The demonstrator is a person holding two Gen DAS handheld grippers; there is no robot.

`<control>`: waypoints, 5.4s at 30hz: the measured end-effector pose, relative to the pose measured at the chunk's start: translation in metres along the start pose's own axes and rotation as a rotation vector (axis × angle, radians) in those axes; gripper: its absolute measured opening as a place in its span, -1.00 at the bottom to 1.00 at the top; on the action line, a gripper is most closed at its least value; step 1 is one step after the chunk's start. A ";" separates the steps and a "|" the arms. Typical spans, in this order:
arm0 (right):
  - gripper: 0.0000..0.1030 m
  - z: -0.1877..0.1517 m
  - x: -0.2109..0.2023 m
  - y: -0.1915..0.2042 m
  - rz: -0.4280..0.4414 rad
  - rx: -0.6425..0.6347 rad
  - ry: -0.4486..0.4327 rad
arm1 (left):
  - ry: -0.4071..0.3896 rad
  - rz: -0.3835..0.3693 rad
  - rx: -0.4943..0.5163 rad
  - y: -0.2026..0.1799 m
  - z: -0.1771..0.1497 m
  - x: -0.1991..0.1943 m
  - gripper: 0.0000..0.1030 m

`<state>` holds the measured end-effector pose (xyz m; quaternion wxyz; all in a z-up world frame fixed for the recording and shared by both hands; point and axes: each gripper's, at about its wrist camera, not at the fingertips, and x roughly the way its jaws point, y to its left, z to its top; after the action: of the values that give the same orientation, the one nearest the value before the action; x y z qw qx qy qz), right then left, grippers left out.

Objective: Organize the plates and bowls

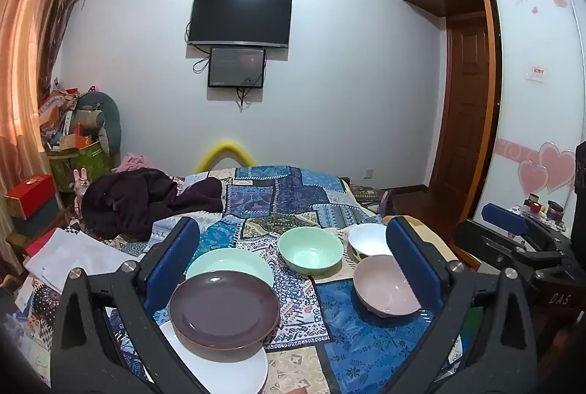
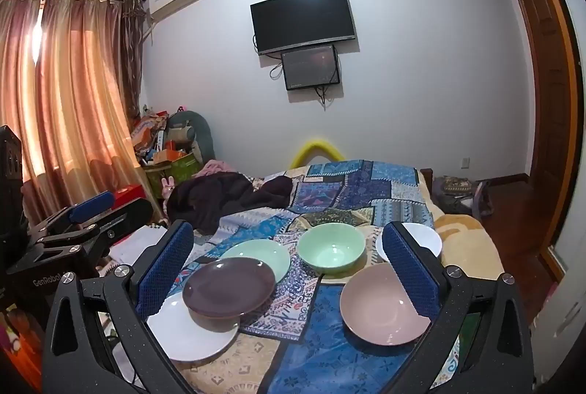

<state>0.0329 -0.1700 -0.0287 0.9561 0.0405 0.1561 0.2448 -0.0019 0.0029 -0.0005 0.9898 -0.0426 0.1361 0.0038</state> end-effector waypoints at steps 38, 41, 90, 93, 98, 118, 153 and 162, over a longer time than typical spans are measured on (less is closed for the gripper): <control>0.99 -0.002 0.003 -0.004 -0.009 0.007 0.013 | -0.001 0.003 0.015 0.000 -0.003 0.006 1.00; 0.99 -0.002 0.002 -0.004 -0.008 0.008 0.013 | 0.001 0.001 0.014 0.001 -0.003 0.006 1.00; 0.99 -0.004 0.016 0.006 0.007 0.018 0.059 | 0.065 -0.005 0.011 0.014 -0.016 0.022 1.00; 0.99 -0.010 0.025 0.008 0.017 0.018 0.088 | 0.098 -0.004 0.020 0.022 -0.022 0.030 1.00; 0.99 -0.021 0.046 0.013 0.047 0.014 0.155 | 0.161 0.017 0.032 0.038 -0.036 0.047 1.00; 0.45 -0.073 0.149 0.036 0.155 -0.025 0.493 | 0.470 0.130 -0.122 0.172 -0.103 0.112 0.59; -0.43 -0.126 0.259 0.027 0.190 0.093 0.773 | 0.766 0.005 -0.209 0.223 -0.160 0.235 -0.44; -0.43 -0.124 0.258 0.024 0.186 0.110 0.769 | 0.786 -0.010 -0.183 0.217 -0.158 0.234 -0.41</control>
<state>0.1972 -0.0241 -0.2145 0.7982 0.0110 0.5110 0.3189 0.1770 0.2044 -0.2332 0.8545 -0.1296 0.5030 -0.0054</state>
